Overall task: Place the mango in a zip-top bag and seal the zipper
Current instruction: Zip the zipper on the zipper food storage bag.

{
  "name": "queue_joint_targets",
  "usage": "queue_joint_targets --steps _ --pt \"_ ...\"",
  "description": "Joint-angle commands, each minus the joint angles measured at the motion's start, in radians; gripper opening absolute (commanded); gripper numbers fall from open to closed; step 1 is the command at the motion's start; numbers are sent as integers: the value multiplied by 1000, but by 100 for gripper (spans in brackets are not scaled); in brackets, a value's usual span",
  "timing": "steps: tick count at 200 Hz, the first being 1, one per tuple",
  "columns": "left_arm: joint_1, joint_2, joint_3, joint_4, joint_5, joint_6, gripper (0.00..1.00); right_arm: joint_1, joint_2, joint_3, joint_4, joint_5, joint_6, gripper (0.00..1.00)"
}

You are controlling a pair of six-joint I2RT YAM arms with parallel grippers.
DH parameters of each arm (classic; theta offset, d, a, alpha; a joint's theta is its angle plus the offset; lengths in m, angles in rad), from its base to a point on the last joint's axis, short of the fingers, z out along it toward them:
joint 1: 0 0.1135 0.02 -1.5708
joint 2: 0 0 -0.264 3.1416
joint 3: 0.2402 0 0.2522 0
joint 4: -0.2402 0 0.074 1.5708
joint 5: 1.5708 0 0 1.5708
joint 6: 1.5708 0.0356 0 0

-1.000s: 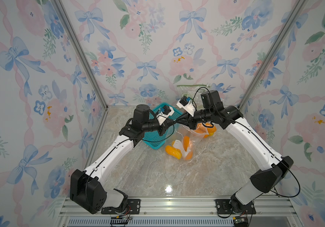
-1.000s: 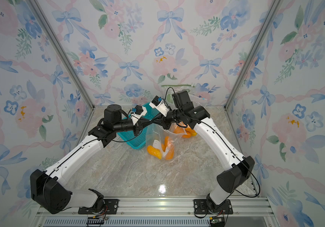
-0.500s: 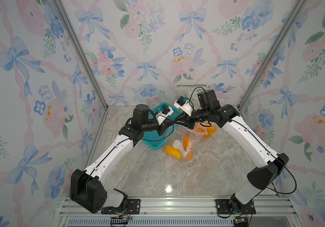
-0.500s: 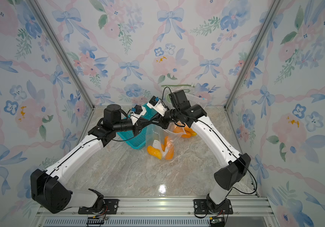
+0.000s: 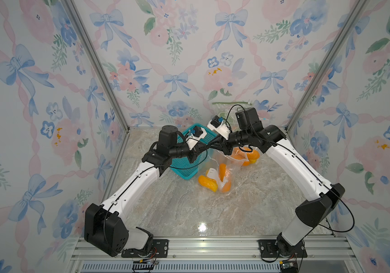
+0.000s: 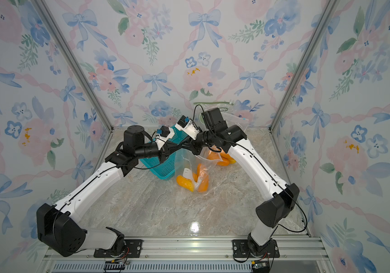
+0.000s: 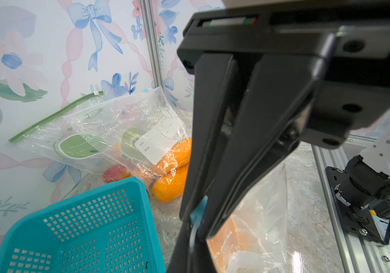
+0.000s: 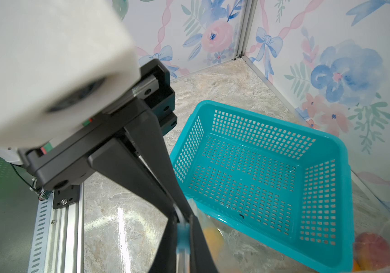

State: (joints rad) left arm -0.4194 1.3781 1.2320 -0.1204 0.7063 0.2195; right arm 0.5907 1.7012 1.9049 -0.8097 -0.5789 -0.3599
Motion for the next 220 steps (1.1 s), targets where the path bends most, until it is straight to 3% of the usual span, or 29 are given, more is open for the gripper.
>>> queue_joint_targets --steps 1,131,220 --pt "46 -12 -23 20 -48 -39 0 -11 -41 -7 -56 16 -21 0" --pt "167 -129 -129 21 -263 -153 0 -162 -279 -167 -187 21 -140 0" --pt "189 -242 -196 21 -284 -184 0 -231 -399 -282 -164 19 -166 0"
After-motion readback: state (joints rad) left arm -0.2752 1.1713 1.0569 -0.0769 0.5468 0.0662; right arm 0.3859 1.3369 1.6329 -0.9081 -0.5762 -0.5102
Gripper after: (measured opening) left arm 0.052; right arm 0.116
